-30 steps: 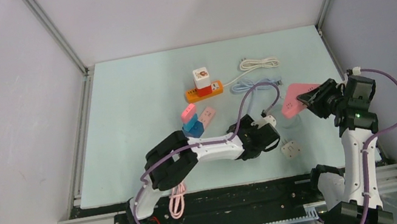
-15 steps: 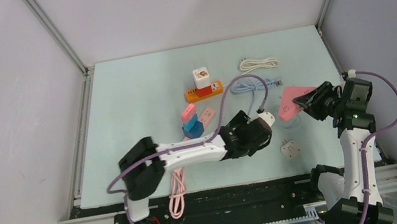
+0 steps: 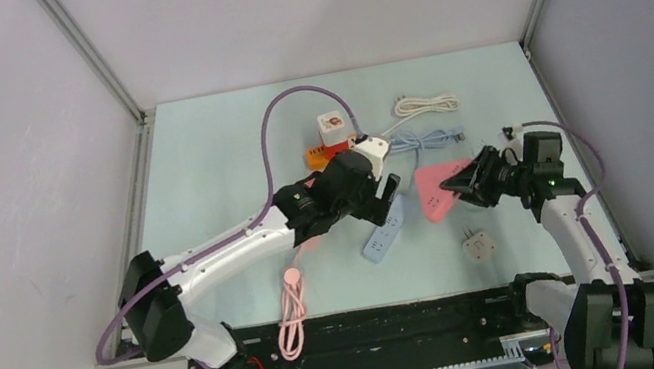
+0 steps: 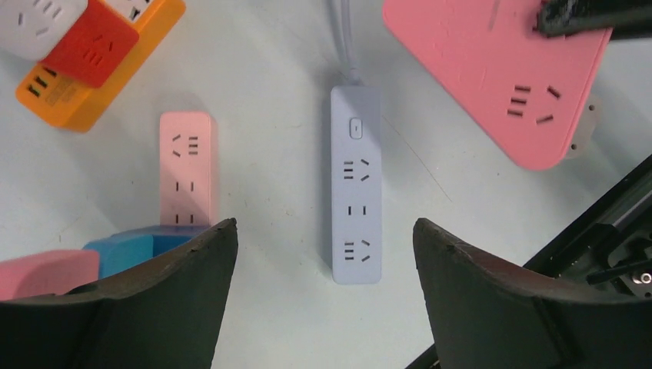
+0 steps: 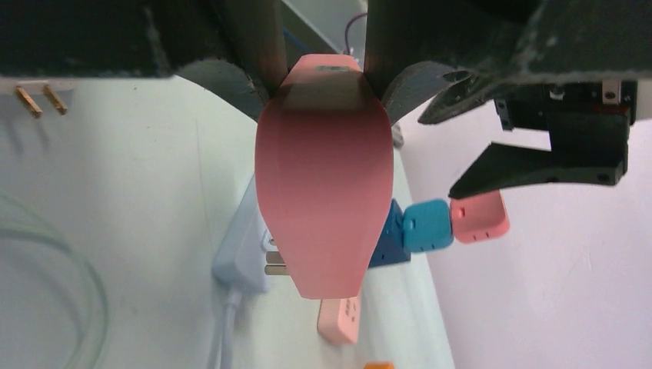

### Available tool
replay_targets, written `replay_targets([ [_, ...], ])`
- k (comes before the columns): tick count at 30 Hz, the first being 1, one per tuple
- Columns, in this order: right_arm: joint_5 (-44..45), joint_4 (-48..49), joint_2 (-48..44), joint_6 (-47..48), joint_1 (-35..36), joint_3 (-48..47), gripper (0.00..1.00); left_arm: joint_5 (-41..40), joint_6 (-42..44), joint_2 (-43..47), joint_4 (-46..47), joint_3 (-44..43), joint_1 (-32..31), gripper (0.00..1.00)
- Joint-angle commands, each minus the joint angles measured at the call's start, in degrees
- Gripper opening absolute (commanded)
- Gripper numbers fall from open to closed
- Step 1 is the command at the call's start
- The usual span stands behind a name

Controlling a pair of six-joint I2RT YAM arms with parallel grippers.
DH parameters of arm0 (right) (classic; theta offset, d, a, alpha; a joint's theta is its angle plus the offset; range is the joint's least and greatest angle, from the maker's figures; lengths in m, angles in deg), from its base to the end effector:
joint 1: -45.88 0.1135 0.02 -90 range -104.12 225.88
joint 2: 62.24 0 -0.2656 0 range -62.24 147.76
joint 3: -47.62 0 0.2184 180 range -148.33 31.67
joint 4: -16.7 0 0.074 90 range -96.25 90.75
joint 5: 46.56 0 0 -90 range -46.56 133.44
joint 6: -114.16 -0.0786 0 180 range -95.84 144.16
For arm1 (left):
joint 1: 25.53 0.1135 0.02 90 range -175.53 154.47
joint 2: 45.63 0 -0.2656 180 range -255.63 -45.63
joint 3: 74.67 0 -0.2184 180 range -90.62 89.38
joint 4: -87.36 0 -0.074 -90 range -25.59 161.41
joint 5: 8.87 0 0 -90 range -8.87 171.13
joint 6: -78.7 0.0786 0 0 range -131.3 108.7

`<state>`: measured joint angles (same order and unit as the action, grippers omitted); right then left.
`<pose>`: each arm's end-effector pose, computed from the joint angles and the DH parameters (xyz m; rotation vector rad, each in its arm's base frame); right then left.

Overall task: Insert the plug
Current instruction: Adjust the socket at the center of the board, then insert the plug into the socket.

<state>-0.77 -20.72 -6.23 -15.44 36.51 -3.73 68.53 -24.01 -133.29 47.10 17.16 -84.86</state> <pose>0.1924 0.0238 0.2286 0.5698 2.2431 1.1570 0.1899 -0.2866 0.2845 0.7927 2.1376 -0.4246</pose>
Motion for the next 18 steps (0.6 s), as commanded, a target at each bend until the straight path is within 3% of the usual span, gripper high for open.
replay_targets([
  [1,-9.1,7.4,0.1,-3.4,2.1,3.3,0.00,1.4,-3.8,4.9,1.3,2.3,1.8,0.87],
  [13,-17.4,27.3,-1.7,-19.5,10.7,19.0,0.00,3.5,-7.0,7.9,5.4,6.8,3.4,0.88],
  [18,-18.5,43.9,0.8,-30.3,15.3,25.1,0.00,6.0,-7.3,6.3,6.1,6.2,3.3,0.88],
])
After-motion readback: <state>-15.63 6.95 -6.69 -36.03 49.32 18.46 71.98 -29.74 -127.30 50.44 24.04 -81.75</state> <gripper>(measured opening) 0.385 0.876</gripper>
